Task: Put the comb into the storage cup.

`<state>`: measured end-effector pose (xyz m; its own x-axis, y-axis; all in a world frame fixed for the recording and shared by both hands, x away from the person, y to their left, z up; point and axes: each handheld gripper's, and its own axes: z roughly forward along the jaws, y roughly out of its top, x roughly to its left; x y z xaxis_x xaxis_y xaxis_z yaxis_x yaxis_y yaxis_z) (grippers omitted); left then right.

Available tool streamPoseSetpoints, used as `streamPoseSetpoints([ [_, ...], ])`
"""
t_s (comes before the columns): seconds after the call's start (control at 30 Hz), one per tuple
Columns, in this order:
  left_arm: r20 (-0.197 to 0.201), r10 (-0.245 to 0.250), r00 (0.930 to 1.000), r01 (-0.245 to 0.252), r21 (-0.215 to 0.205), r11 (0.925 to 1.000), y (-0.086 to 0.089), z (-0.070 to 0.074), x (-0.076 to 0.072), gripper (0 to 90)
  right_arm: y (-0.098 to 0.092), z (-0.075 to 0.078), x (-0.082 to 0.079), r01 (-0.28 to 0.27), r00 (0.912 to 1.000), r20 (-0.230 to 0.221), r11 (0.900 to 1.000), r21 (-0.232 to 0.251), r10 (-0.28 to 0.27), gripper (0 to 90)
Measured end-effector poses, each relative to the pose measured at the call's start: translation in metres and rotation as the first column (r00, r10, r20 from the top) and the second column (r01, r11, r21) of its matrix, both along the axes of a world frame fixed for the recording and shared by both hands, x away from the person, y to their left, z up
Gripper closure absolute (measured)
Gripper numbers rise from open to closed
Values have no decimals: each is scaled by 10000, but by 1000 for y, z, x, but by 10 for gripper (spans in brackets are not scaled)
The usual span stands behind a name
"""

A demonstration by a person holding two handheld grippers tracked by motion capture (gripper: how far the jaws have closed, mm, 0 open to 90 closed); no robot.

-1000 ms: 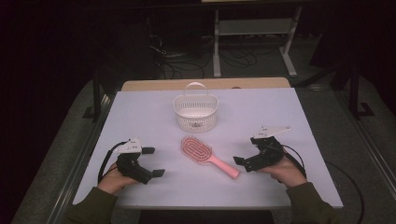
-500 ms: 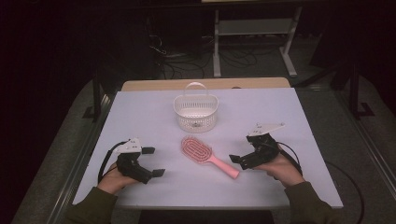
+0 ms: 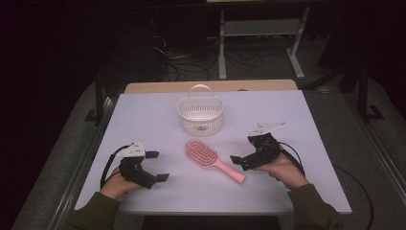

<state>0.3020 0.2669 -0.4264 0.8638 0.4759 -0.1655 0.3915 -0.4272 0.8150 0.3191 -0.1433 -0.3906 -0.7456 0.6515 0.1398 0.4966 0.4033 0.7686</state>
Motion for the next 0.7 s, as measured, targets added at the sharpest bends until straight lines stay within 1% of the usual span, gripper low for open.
streamPoseSetpoints([
  [0.7, -5, -3, 10000, 3, -2, 10000, 0, 0, 0, 0, 17, 5, 9, -302, 9995, 20, 9995, 15, 301, 0],
])
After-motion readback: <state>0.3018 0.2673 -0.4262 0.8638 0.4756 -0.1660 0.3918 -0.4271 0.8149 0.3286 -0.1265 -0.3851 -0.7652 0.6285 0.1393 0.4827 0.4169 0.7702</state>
